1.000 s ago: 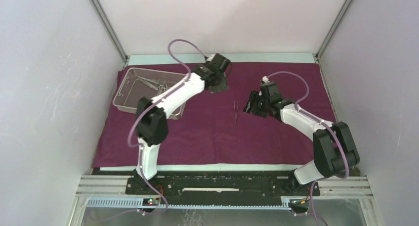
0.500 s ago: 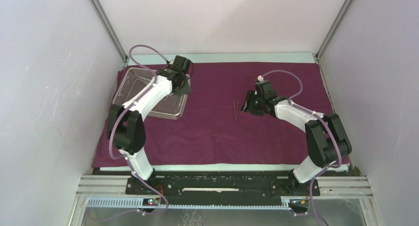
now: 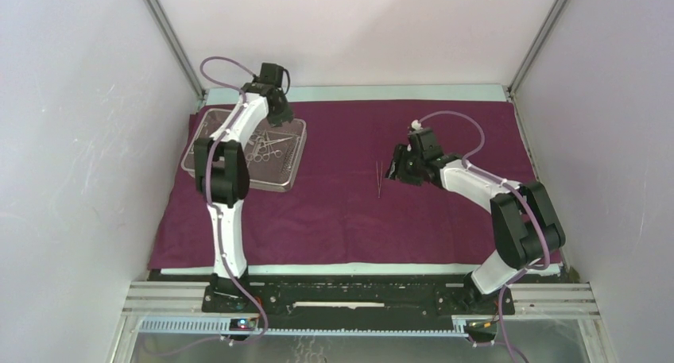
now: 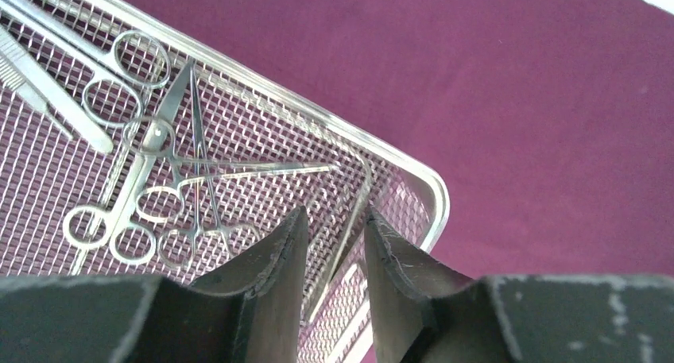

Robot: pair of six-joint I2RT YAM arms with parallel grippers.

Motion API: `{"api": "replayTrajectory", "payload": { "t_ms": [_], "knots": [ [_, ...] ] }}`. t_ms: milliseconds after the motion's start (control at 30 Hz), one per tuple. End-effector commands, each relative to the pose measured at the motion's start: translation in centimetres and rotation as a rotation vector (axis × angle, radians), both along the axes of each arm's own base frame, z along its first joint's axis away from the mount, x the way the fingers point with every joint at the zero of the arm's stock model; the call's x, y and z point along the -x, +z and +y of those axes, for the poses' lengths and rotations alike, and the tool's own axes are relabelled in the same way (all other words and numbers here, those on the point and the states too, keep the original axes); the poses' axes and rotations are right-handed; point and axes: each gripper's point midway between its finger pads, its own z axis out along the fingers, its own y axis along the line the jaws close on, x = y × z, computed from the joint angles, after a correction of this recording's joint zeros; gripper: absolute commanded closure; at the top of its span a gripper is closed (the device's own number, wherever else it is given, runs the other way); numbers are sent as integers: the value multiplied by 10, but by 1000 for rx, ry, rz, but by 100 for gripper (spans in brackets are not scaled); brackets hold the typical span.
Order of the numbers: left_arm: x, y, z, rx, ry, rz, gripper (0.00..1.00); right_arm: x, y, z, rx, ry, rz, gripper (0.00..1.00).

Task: Open and lay out the surgical kit
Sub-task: Move the medical item into the surgical kit.

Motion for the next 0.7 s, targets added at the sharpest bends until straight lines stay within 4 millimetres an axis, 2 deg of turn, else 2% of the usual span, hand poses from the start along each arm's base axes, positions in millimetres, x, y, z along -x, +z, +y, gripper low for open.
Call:
{"api": "replayTrajectory", "payload": {
  "t_ms": [0,267,433,633,667],
  "knots": [
    [-24,-2,-2,40,-39,-10,63,-9,26,9,0,27,-71,39],
    [-58,-20,-5,125,-13,-17,63,-5,28,11,35,35,-71,39],
    [-72,-27,-2,206,3,-24,63,-1,27,12,57,42,-67,39],
    [-71,-19,-2,232,-7,-36,63,3,19,16,80,59,-54,39],
    [-69,-12,-3,234,-14,-48,63,3,17,17,81,60,-52,39]
  ]
}}
